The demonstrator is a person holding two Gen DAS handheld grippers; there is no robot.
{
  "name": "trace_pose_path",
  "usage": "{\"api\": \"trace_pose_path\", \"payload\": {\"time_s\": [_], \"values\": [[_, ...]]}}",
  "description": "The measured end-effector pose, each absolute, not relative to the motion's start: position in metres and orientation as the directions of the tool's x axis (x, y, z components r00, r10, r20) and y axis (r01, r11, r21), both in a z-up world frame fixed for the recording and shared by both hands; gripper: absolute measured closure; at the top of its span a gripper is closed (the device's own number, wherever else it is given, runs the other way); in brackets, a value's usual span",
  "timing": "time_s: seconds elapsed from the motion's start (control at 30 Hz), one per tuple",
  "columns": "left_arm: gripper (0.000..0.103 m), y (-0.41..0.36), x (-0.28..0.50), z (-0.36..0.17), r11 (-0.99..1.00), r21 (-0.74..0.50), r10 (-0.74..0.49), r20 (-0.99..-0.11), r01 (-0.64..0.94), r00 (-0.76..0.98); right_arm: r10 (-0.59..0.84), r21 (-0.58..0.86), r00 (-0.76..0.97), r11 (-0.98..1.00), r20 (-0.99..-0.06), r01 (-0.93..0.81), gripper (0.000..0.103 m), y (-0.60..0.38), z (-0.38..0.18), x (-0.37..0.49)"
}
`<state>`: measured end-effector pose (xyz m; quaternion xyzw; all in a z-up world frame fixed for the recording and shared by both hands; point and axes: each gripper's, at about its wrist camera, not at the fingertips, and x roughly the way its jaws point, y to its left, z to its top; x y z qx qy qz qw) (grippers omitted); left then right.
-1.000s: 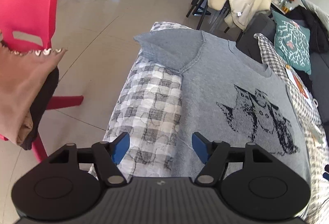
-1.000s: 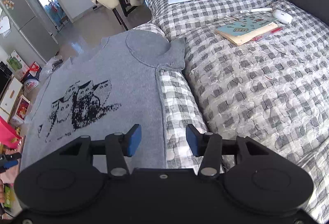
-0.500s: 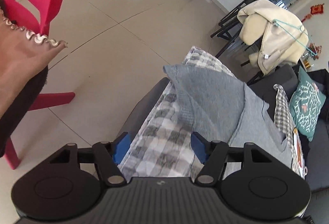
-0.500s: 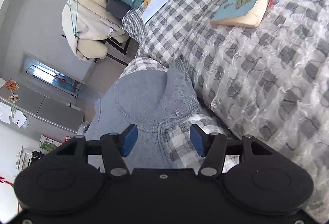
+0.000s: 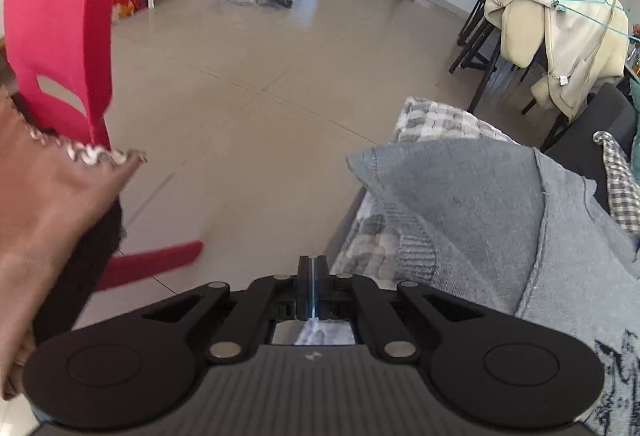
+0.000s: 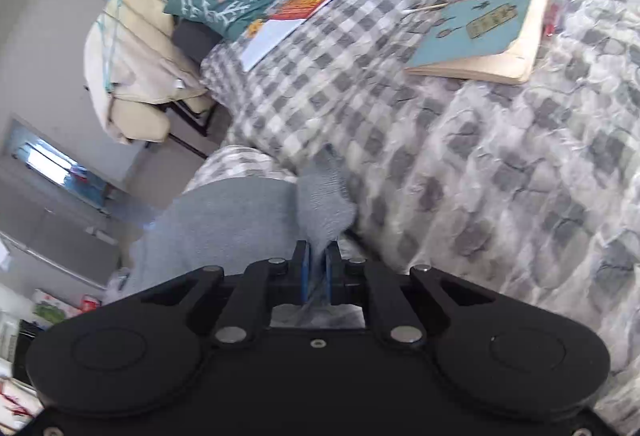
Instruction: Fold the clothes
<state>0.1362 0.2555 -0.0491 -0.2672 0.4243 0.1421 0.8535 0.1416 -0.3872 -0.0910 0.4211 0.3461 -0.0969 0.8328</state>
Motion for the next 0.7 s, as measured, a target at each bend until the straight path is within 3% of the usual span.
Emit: {"api": "trace_pose_path", "payload": {"time_s": [0.03, 0.07, 0.1, 0.13, 0.17, 0.2, 0.37, 0.57, 0.7], "values": [[0.098, 0.258, 0.135, -0.047, 0.800, -0.352, 0.013, -0.799, -0.485, 0.601, 0.146, 0.656, 0.744, 0.601, -0.652, 0.456, 0.089, -0.390, -0.094, 0.139], [0.090, 0.260, 0.133, -0.047, 0.796, -0.355, 0.014, -0.798, -0.489, 0.602, 0.161, 0.677, 0.747, 0.575, -0.645, 0.460, 0.087, -0.392, -0.096, 0.137], [0.073, 0.261, 0.131, -0.043, 0.793, -0.355, 0.023, -0.794, -0.494, 0.607, 0.177, 0.697, 0.754, 0.555, -0.632, 0.454, 0.078, -0.394, -0.096, 0.135], [0.066, 0.260, 0.130, -0.038, 0.794, -0.352, 0.032, -0.789, -0.495, 0.613, 0.188, 0.711, 0.761, 0.543, -0.621, 0.446, 0.064, -0.395, -0.095, 0.134], [0.057, 0.259, 0.127, -0.033, 0.797, -0.346, 0.044, -0.783, -0.494, 0.620, 0.200, 0.731, 0.774, 0.529, -0.601, 0.431, 0.059, -0.396, -0.092, 0.131], [0.056, 0.254, 0.124, -0.024, 0.813, -0.330, 0.062, -0.770, -0.479, 0.635, 0.208, 0.743, 0.781, 0.519, -0.589, 0.423, 0.055, -0.396, -0.090, 0.129], [0.043, 0.224, 0.124, -0.001, 0.877, -0.286, 0.066, -0.725, -0.387, 0.686, 0.262, 0.803, 0.791, 0.420, -0.553, 0.422, 0.052, -0.398, -0.096, 0.127], [0.024, 0.172, 0.116, 0.020, 0.926, -0.293, -0.025, -0.674, -0.237, 0.738, 0.256, 0.829, 0.809, 0.358, -0.529, 0.429, 0.053, -0.397, -0.111, 0.132], [0.024, 0.124, 0.132, 0.018, 0.953, -0.293, -0.153, -0.693, -0.081, 0.704, 0.230, 0.855, 0.848, 0.343, -0.478, 0.389, 0.071, -0.394, -0.112, 0.131]]}}
